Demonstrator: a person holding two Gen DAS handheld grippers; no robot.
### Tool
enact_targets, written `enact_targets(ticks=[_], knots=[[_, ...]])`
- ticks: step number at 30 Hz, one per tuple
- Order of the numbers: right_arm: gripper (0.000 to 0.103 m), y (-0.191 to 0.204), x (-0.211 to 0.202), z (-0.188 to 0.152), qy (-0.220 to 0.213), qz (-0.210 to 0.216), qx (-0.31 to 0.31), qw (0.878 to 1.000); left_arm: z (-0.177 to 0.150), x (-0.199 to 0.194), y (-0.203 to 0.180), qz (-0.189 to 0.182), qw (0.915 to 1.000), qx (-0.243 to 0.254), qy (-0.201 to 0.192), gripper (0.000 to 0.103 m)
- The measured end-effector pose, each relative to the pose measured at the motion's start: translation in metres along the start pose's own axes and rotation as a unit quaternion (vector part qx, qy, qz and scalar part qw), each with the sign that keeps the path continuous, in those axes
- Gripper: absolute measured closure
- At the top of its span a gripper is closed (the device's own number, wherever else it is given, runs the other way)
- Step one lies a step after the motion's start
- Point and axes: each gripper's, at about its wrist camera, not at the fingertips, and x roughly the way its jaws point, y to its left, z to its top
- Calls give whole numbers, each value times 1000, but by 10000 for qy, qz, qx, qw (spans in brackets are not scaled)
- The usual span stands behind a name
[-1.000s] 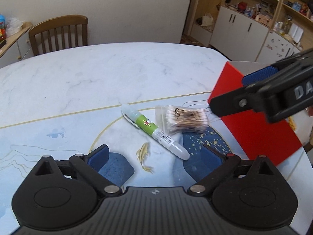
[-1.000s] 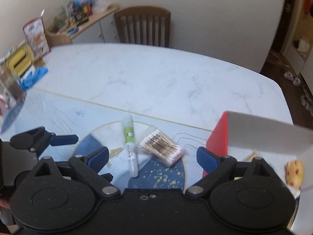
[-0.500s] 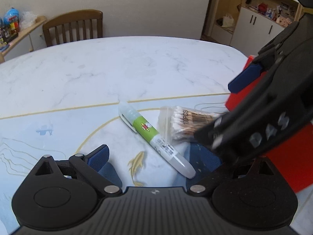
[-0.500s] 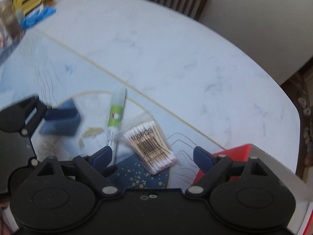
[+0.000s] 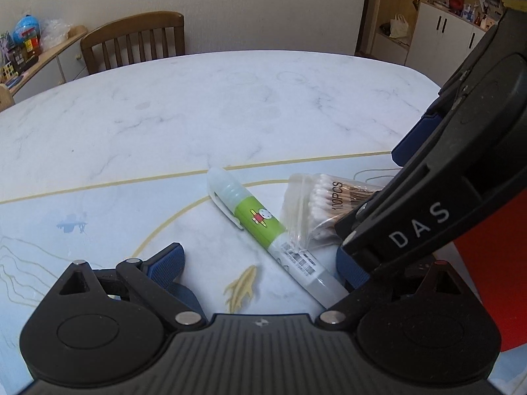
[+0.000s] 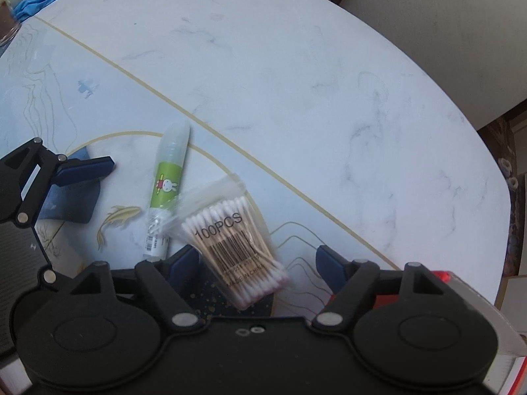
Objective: Organize objects
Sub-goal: 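Grasp the green glue stick with the left tool while the right tool grasps the cotton swab bag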
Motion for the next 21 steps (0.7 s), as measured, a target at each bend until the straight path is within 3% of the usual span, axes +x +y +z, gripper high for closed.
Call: enact_targets(ticks=[6, 16, 19, 21], knots=[[26, -4, 6, 3, 60, 187, 273, 9994, 4, 0, 17, -111, 9999, -31, -34, 4], [31, -1, 14, 2, 48, 440, 712, 9965, 5, -3, 66, 0, 10000, 39, -55, 8], [38, 3, 14, 0, 14, 471, 808, 9956, 5, -5, 70, -180, 9995, 195, -143, 17], [41, 6, 15, -2, -14, 454, 849, 9954, 6, -6, 69, -258, 9988, 356, -195, 33]])
